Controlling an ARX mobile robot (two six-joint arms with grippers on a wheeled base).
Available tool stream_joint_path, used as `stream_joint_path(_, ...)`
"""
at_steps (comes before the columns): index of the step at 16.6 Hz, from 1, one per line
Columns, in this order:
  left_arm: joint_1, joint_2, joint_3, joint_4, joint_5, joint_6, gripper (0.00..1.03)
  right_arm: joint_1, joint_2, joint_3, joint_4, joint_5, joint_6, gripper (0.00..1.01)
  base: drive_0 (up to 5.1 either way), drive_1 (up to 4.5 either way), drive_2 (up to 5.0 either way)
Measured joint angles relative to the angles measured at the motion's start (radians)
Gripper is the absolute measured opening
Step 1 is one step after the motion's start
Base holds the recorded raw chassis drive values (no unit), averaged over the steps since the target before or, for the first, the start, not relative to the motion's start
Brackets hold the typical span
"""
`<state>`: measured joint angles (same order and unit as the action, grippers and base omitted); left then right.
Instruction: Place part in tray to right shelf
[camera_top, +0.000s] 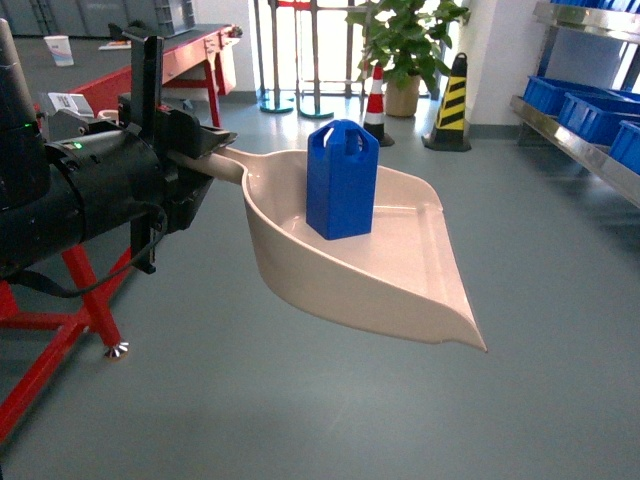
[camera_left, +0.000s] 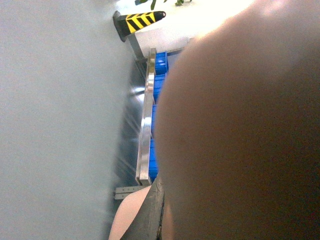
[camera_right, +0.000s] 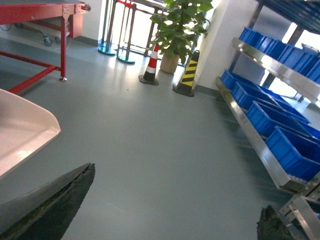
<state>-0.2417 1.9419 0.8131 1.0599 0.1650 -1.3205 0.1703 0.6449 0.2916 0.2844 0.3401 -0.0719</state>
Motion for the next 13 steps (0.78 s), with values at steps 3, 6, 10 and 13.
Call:
stream_joint_path(3, 0.0, 0.0, 0.0, -0.005, -0.001, 0.0, 0.15, 0.0, 0.002, 0.0, -0.006, 0.0, 0.0, 0.98, 0.1, 4.34, -4.2)
stream_joint_path(6, -0.002, 0.0, 0.0, -0.003, 0.0, 0.0, 0.15, 0.0, 0.001, 0.0, -0.004, 0.0, 0.0, 0.98, 0.1, 4.42, -4.2)
stream_joint_path(10, -0.003, 0.0, 0.0, -0.003, 0.0, 0.0, 0.15, 0.0, 0.0, 0.0, -0.003, 0.0, 0.0, 0.98, 0.0, 4.34, -4.3)
stream_joint_path(13, 0.008, 0.002, 0.001, -0.008, -0.008, 0.0, 0.15, 0.001, 0.008, 0.0, -0.006, -0.002, 0.0, 0.98, -0.1, 4.23, -4.4)
